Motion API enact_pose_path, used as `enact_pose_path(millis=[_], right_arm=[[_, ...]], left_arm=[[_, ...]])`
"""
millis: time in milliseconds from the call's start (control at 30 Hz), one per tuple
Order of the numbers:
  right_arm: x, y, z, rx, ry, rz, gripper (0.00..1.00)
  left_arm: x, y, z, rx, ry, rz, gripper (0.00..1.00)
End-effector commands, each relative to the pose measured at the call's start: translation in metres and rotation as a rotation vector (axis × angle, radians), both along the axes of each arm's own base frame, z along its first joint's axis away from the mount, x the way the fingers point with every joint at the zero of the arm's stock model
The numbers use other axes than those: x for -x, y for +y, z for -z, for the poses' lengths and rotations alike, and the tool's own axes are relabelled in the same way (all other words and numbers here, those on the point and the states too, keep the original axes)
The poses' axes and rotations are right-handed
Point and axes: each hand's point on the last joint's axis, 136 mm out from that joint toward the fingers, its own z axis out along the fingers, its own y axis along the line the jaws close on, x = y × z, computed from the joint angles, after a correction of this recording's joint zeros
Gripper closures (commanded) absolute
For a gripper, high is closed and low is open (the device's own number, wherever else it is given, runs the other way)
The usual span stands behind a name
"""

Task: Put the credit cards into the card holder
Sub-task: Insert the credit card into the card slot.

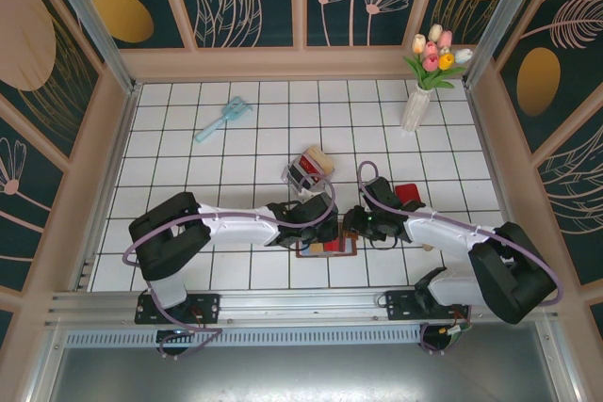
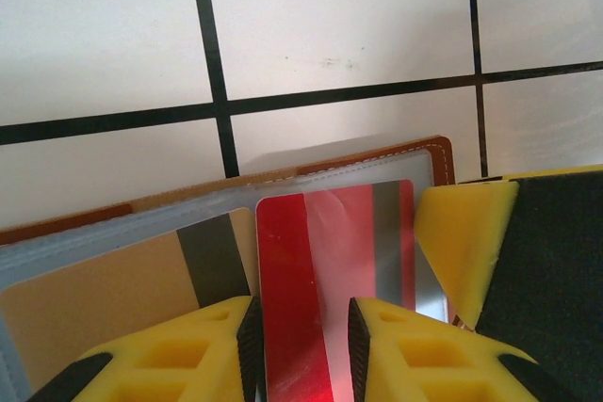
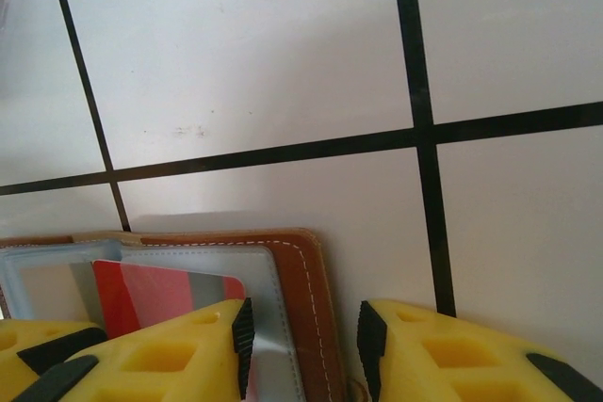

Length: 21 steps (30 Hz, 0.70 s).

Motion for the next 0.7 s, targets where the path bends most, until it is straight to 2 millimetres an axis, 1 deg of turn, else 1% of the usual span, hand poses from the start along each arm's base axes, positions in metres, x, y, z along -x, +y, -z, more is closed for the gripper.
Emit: enact_pose_path(millis=[0, 67, 233, 367, 400, 500, 533, 667], right_arm=[[0.007, -0.006, 0.012, 0.030, 0.017, 0.014, 0.60], [0.008, -0.008, 0.013, 0.030, 0.018, 0.019, 0.58], [0.015, -0.012, 0.014, 0.020, 0.019, 0.022, 0.58], [0.018, -0.003, 0.016, -0.027, 0.028, -0.004, 0.61], [0.018, -0.002, 0.018, -0.030, 0.034, -0.008, 0.62], [0.017, -0.001, 0.021, -0.022, 0.049, -0.009, 0.63], [0.016, -0.001, 0.022, -0.018, 0.050, -0.004, 0.63], [0.015, 0.001, 0.018, -0.038, 0.040, 0.002, 0.66]], left_arm=[[0.001, -0.004, -0.002, 0.014, 0.003, -0.003, 0.68], [0.001, -0.003, -0.001, 0.013, 0.003, -0.008, 0.68], [0.003, -0.001, 0.000, 0.017, 0.009, -0.012, 0.68], [0.006, -0.016, -0.003, 0.068, 0.019, 0.037, 0.67], [0.007, -0.020, -0.002, 0.075, 0.028, 0.055, 0.66], [0.012, -0.022, 0.009, 0.066, 0.055, 0.079, 0.66], [0.008, -0.031, -0.001, 0.091, 0.043, 0.083, 0.66], [0.009, -0.034, -0.005, 0.113, 0.045, 0.086, 0.67]])
